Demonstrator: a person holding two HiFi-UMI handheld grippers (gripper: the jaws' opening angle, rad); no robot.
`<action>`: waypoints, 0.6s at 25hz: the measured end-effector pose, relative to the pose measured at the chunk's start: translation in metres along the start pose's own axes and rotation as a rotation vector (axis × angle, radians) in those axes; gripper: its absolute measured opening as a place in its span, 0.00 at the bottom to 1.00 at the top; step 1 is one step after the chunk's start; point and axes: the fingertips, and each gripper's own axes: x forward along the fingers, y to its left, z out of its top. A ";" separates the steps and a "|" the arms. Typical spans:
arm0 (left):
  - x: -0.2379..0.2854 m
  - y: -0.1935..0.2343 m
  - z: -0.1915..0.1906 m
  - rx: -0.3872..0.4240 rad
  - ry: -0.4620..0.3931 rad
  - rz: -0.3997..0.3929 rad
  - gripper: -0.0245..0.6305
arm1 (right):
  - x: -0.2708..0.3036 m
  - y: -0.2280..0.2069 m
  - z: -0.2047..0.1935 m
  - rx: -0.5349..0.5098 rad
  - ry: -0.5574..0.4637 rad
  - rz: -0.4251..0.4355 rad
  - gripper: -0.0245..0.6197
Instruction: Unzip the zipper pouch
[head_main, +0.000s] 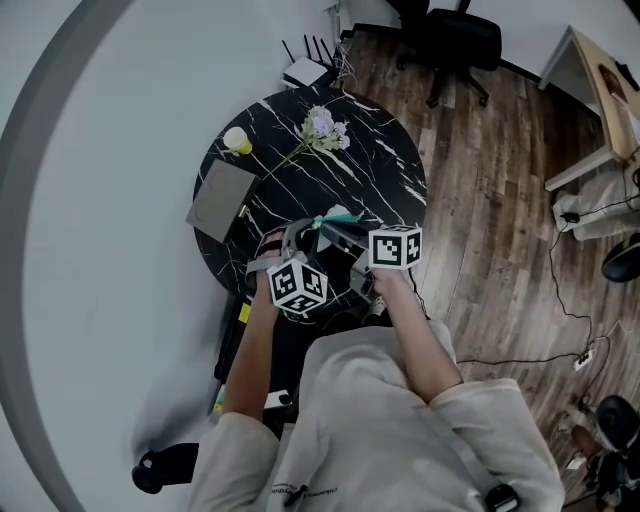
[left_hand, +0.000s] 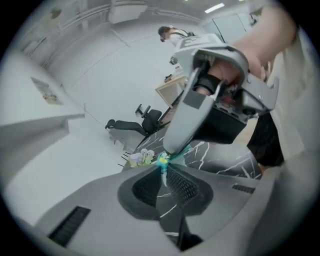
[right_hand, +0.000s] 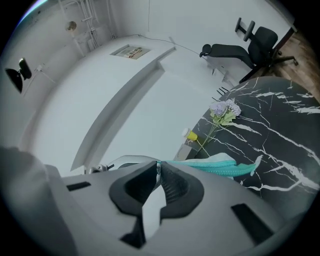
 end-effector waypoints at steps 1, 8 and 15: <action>0.000 -0.001 -0.001 -0.081 -0.023 -0.026 0.11 | 0.000 -0.001 0.000 -0.012 0.006 -0.005 0.08; -0.004 0.001 -0.003 -0.480 -0.138 -0.114 0.11 | 0.001 0.002 0.001 -0.072 0.024 -0.009 0.06; -0.007 0.005 -0.004 -0.610 -0.188 -0.124 0.11 | 0.003 0.003 0.003 -0.116 0.041 -0.045 0.06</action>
